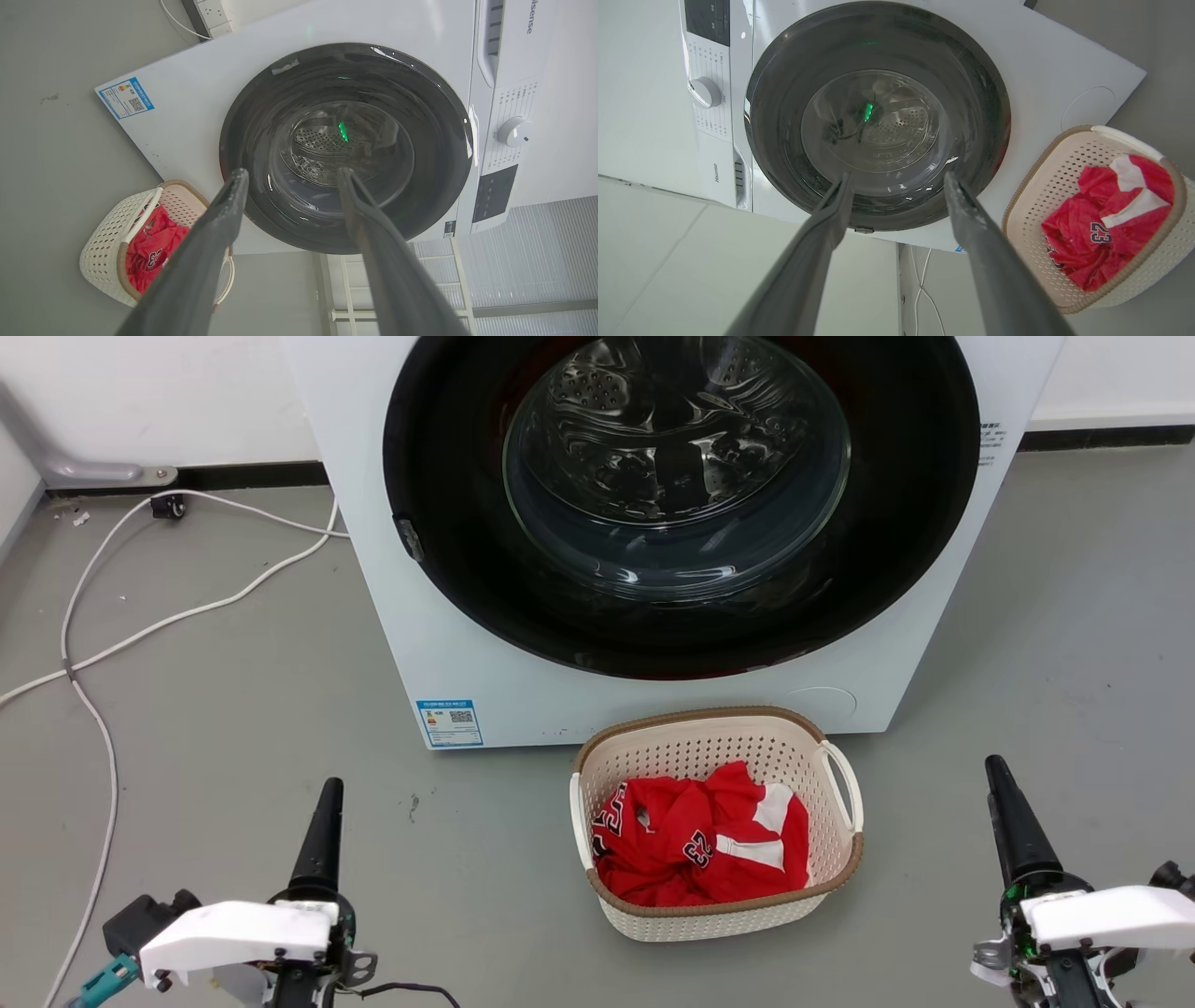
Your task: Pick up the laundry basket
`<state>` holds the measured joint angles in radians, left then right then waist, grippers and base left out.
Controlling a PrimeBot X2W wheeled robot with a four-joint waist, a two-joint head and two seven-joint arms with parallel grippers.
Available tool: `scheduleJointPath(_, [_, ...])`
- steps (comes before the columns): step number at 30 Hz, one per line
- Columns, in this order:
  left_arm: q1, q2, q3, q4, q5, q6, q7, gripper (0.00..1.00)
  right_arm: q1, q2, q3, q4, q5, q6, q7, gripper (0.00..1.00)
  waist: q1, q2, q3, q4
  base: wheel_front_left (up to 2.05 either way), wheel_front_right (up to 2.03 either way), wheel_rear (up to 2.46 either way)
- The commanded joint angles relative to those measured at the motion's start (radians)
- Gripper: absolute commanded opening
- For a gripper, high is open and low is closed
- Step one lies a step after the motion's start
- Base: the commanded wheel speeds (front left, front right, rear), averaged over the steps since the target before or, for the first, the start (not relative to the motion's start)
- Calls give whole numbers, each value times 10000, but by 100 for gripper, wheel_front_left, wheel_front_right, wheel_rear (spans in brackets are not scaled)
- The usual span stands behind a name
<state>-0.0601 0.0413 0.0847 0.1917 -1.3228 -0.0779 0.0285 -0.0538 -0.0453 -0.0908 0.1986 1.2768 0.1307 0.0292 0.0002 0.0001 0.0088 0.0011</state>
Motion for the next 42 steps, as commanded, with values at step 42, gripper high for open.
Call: scheduleJointPath(42, [332,81,-1523,-1418,7488,1072,-1653,100,669,-50,669,-1801,-7803,0,-1651,100,-1,-1,61,86,0,0,0])
